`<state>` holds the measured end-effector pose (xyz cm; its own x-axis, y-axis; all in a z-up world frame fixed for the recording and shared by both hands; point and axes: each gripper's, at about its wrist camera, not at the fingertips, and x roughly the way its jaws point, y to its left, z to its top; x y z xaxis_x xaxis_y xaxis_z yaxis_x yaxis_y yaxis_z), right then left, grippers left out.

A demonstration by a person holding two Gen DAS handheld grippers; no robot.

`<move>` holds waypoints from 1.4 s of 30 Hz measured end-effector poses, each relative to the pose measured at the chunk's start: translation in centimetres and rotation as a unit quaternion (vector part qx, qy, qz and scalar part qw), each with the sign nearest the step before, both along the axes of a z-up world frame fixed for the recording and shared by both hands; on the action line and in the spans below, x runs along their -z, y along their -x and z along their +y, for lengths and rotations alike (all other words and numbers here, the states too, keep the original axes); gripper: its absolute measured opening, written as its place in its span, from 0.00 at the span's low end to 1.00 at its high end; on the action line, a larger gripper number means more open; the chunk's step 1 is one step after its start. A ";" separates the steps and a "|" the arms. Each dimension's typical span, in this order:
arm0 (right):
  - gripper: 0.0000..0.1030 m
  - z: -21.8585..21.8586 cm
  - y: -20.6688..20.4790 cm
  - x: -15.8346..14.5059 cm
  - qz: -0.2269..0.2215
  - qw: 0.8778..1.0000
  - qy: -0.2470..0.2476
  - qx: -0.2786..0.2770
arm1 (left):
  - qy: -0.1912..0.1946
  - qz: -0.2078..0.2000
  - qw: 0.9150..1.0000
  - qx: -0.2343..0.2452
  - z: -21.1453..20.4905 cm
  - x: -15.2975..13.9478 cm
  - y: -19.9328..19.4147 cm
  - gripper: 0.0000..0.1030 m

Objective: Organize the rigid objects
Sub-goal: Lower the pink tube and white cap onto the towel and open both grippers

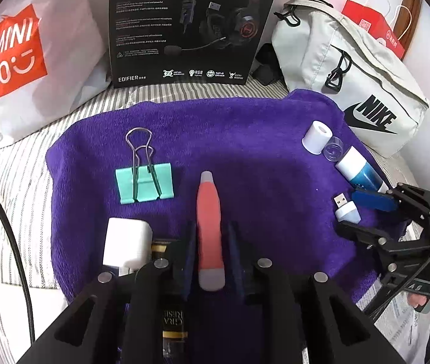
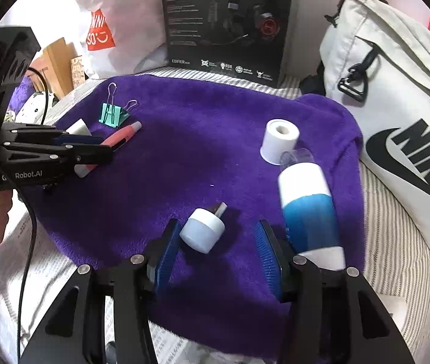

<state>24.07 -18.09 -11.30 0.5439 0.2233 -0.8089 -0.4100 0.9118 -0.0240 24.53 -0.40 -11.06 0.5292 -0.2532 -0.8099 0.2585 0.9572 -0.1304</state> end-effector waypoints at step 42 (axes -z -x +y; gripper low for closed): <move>0.54 0.3 10.4 1.2 -0.009 0.991 0.052 -0.124 | -0.011 0.012 1.000 0.025 -0.5 -1.4 14.0 0.47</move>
